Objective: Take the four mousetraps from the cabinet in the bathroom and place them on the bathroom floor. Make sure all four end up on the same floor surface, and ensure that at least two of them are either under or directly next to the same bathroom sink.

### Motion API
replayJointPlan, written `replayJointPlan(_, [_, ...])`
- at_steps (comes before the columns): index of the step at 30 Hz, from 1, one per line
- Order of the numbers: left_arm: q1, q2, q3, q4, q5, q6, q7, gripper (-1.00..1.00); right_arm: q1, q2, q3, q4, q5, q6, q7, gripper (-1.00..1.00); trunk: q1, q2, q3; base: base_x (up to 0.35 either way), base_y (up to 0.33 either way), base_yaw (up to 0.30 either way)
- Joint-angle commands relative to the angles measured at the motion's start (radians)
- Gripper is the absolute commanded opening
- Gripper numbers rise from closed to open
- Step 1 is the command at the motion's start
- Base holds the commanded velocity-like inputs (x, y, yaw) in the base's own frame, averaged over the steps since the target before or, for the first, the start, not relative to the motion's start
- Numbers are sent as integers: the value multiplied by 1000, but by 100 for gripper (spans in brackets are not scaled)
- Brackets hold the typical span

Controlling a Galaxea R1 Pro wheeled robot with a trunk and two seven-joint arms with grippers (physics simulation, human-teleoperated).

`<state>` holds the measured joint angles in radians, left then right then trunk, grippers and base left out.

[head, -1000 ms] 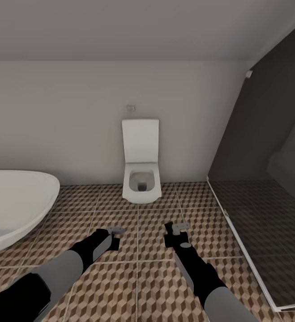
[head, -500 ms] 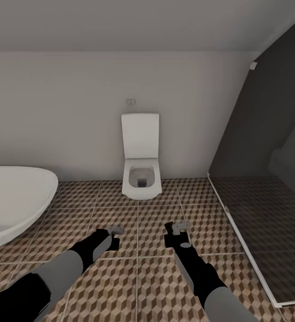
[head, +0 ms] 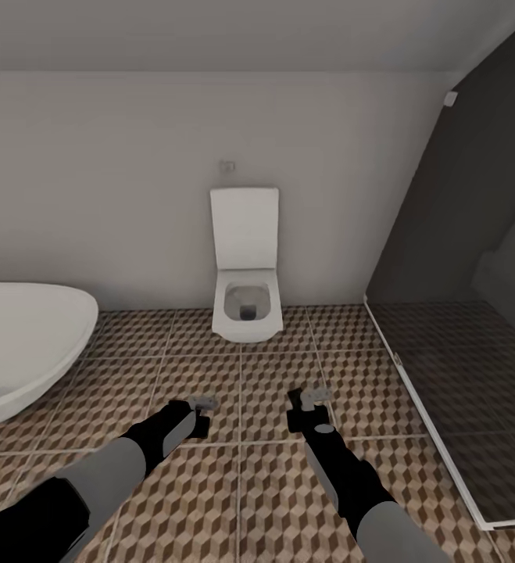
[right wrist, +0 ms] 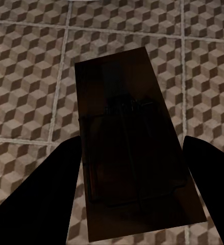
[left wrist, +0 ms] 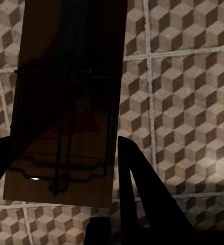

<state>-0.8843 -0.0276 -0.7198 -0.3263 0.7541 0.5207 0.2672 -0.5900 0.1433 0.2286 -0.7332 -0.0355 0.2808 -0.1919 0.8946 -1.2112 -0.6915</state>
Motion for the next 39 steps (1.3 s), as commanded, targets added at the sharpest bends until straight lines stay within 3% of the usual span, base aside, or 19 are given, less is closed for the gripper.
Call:
replayJointPlan(1, [-1, 0, -7, -2, 7, 4, 7, -100, -1, -1, 4, -2, -4, 6, -7, -100, 4, -8, -6, 0, 0, 0])
replayJointPlan(39, [-1, -2, -8, -2, 7, 4, 7, -100, -1, 0, 5, -2, -4, 6, -8, -100, 146, -267, -182, 0, 0, 0])
